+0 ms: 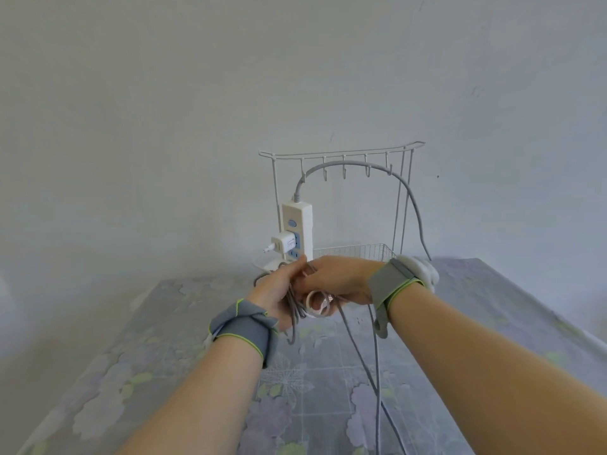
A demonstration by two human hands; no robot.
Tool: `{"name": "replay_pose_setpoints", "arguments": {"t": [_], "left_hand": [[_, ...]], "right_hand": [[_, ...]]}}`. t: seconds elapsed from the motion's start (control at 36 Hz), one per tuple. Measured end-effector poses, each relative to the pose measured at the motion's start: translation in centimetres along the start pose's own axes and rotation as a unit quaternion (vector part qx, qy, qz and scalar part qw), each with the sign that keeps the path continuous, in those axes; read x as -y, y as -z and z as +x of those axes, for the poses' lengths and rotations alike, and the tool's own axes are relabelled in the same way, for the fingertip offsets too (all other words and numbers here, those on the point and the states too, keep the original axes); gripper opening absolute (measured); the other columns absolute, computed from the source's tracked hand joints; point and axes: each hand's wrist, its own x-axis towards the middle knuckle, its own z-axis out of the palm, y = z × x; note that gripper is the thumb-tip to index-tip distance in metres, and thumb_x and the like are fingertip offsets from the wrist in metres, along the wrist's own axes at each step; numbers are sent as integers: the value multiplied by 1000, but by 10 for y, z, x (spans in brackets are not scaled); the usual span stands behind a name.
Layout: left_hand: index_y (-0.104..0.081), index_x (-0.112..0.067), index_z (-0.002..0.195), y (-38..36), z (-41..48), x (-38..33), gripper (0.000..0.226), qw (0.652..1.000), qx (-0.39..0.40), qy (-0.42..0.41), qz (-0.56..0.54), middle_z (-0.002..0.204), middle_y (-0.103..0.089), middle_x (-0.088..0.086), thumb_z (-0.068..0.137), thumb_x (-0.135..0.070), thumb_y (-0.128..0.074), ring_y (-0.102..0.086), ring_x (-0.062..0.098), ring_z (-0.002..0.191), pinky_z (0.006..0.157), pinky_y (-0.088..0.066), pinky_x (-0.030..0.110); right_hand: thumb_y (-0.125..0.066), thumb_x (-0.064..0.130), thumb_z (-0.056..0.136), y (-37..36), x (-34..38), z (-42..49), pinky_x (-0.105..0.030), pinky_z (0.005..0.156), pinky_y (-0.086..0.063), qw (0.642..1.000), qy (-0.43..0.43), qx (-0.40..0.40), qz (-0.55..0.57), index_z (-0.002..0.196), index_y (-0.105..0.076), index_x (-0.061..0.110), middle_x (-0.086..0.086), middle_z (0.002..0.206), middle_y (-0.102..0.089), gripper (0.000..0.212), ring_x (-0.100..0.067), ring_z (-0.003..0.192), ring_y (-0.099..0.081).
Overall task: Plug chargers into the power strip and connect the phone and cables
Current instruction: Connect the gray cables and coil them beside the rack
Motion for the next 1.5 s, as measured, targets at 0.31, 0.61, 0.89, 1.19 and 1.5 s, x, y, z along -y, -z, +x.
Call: {"name": "replay_pose_setpoints", "arguments": {"t": [0.31, 0.61, 0.89, 1.19, 1.5], "left_hand": [[-52, -7, 77, 8, 5, -11, 35, 990, -20, -64, -124, 42, -53, -2, 102, -25, -36, -60, 15, 48, 63, -45, 28], [-56, -1, 91, 22, 0, -21, 25, 975, -11, -105, -197, 39, -37, -7, 100, -18, -40, -42, 7, 32, 43, -43, 16], [-55, -6, 85, 33, 5, -16, 28, 972, -48, -131, -189, 35, -32, -8, 102, -18, -36, -35, 6, 28, 53, -35, 20], [-63, -12, 64, 16, 3, -4, 26, 980, -11, -177, 92, 50, -59, -2, 87, -24, -64, -42, 5, 36, 36, -34, 12], [-77, -7, 90, 24, 6, 3, 21, 971, -25, -154, 181, 89, -74, 16, 86, -24, -66, -44, 11, 48, 42, -36, 15]], "right_hand": [[-64, 25, 89, 27, -38, -14, -20, 56, -46, 986, -83, 114, -93, 120, -61, 4, -2, 78, -68, 37, -6, 53, -53], [-53, 13, 94, 37, -55, -14, -14, 56, -51, 951, -166, 39, -258, 81, -65, 6, -12, 107, -73, 19, -6, 59, -66], [-55, 20, 94, 74, -54, -28, -30, 77, -50, 973, 7, -21, 230, 64, -48, 12, 2, 47, -38, 32, -13, 49, -46], [-45, 21, 100, 64, -23, -13, -28, 68, -50, 917, -47, -84, 387, 71, -56, 9, 0, 53, -56, 33, -13, 49, -61], [-60, 23, 92, 46, -11, 5, -33, 75, -57, 975, 73, -196, 70, 95, -72, -1, -11, 75, -67, 27, -16, 64, -63]]}}
